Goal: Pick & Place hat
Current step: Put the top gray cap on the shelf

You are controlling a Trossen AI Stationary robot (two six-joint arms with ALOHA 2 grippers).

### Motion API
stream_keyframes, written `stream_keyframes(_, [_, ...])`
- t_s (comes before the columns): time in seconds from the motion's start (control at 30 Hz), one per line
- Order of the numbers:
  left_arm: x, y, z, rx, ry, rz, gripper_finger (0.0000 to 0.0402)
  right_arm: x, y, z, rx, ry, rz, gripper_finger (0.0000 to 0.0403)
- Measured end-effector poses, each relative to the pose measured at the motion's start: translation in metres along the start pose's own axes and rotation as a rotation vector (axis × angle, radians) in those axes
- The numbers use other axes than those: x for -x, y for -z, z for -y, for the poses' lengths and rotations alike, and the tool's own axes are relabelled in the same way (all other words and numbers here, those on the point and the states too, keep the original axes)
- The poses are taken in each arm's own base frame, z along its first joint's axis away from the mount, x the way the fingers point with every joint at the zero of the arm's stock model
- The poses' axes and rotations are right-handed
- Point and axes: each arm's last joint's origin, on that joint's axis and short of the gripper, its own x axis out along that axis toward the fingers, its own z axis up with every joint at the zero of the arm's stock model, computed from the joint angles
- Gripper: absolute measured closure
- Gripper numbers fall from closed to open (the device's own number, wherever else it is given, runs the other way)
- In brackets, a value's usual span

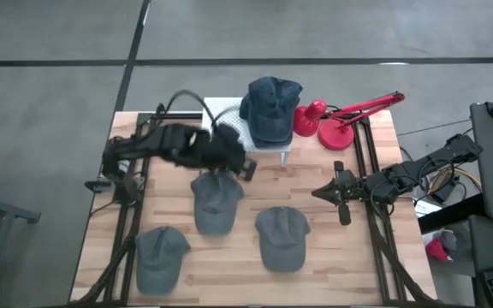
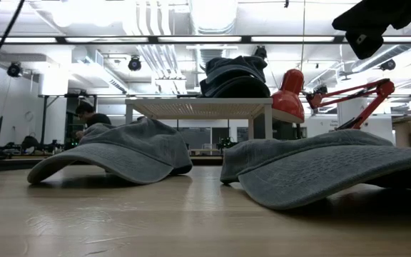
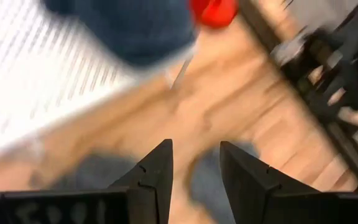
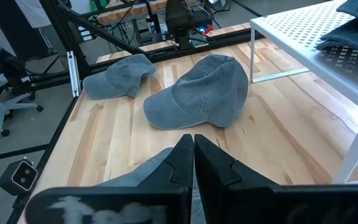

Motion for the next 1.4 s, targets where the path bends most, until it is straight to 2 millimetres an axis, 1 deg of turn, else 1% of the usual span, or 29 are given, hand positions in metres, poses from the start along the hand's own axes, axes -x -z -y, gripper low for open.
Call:
stream_keyframes(0.1, [0.004,0.026,0.005,0.06,-0.056,-0.051,0.028,0.0,0.0,0.0,0.0,0.0,0.0,0.039])
stream_keyframes(0.23, [-0.004,0.053,0.018,0.075,-0.055,-0.055,0.028,0.0,0.0,0.0,0.0,0.0,0.0,0.039])
stream_keyframes(0.33, [-0.021,0.074,0.016,0.108,-0.147,-0.096,0.0281,0.0,0.0,0.0,0.0,0.0,0.0,0.039])
stream_keyframes(0.43, [-0.041,0.094,0.008,0.124,-0.262,-0.156,0.0282,0.0,0.0,0.0,0.0,0.0,0.0,0.039])
stream_keyframes(0.57, [-0.07,0.116,-0.004,0.124,-0.39,-0.18,0.0282,0.0,0.0,0.0,0.0,0.0,0.0,0.039])
stream_keyframes(0.67, [-0.088,0.127,-0.012,0.137,-0.448,-0.196,0.0282,0.0,0.0,0.0,0.0,0.0,0.0,0.039])
stream_keyframes(0.83, [-0.108,0.141,-0.018,0.119,-0.455,-0.207,0.0275,0.0,0.0,0.0,0.0,-0.002,0.0,0.039])
stream_keyframes(0.93, [-0.114,0.145,-0.021,0.117,-0.454,-0.208,0.0265,0.0,0.0,0.0,0.0,-0.006,-0.002,0.039])
stream_keyframes(1.03, [-0.116,0.148,-0.024,0.127,-0.453,-0.205,0.0247,0.0,0.0,0.0,0.0,-0.006,-0.001,0.039])
stream_keyframes(1.13, [-0.119,0.151,-0.028,0.143,-0.473,-0.211,0.0218,0.0,0.0,0.0,-0.001,-0.007,-0.001,0.039])
stream_keyframes(1.4, [-0.131,0.152,-0.036,0.169,-0.499,-0.219,0.0123,0.0,0.0,0.0,-0.001,-0.007,0.0,0.039])
